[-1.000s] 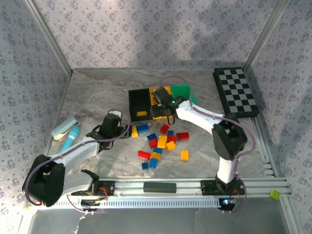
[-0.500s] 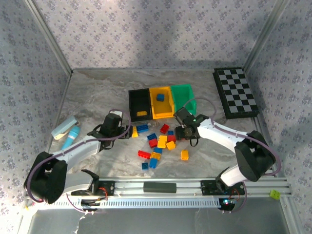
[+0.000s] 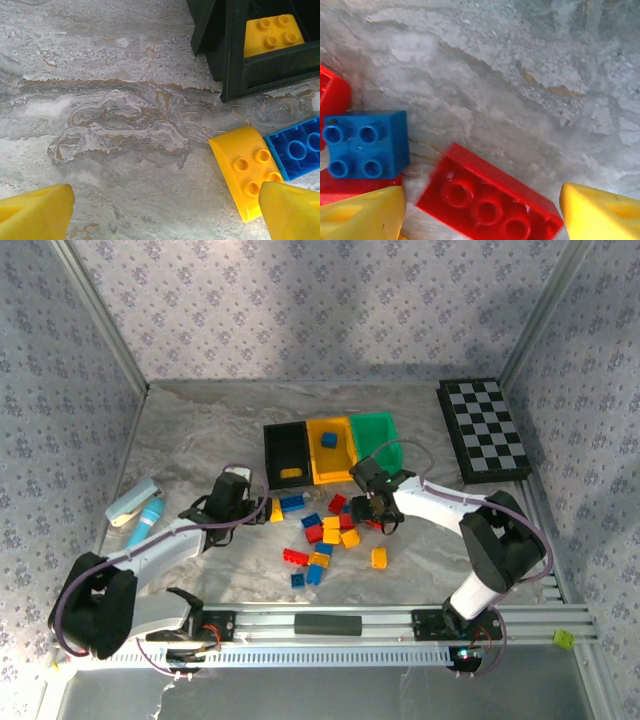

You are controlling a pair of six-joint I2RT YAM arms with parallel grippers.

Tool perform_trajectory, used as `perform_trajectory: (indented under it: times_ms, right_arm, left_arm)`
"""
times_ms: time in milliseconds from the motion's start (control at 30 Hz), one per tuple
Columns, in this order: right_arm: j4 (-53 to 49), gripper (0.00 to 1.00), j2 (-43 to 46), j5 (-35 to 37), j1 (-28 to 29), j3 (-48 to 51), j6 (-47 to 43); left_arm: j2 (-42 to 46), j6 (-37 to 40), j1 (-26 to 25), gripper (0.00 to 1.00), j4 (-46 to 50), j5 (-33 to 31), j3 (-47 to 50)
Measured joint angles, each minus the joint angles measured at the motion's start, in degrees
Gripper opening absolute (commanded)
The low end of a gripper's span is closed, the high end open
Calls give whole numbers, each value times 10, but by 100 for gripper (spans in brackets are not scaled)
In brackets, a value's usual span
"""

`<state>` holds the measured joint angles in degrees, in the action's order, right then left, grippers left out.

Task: Sort the legos into containers by color
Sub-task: Rotate the lego at the center of the table, then pick up the lego from the center of the table, then place the lego in the container.

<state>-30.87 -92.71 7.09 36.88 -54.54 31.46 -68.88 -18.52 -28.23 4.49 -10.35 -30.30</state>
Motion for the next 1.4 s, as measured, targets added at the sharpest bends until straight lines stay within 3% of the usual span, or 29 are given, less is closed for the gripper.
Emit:
perform_trajectory:
  times_ms: [167, 333, 533, 833, 933, 1167, 1400]
  right_arm:
    - [16, 71, -6, -5, 0, -2, -4]
    - [22, 76, -2, -9, 0, 4, -6]
    - [6, 73, 25, -4, 2, 38, -6]
    - [-11, 40, 28, 11, 16, 61, -10]
    - [-12, 32, 26, 11, 17, 54, -14]
    - [-13, 31, 27, 11, -2, 2, -35]
    - [-18, 32, 2, 10, -59, -125, -80]
  left_arm:
    - [9, 0, 1, 95, 0, 0, 0]
    - [9, 0, 1, 95, 0, -2, 0]
    - [9, 0, 1, 95, 0, -2, 0]
    - [9, 0, 1, 95, 0, -2, 0]
    - [9, 0, 1, 95, 0, -2, 0]
    - [9, 0, 1, 95, 0, -2, 0]
    - [9, 0, 1, 95, 0, -2, 0]
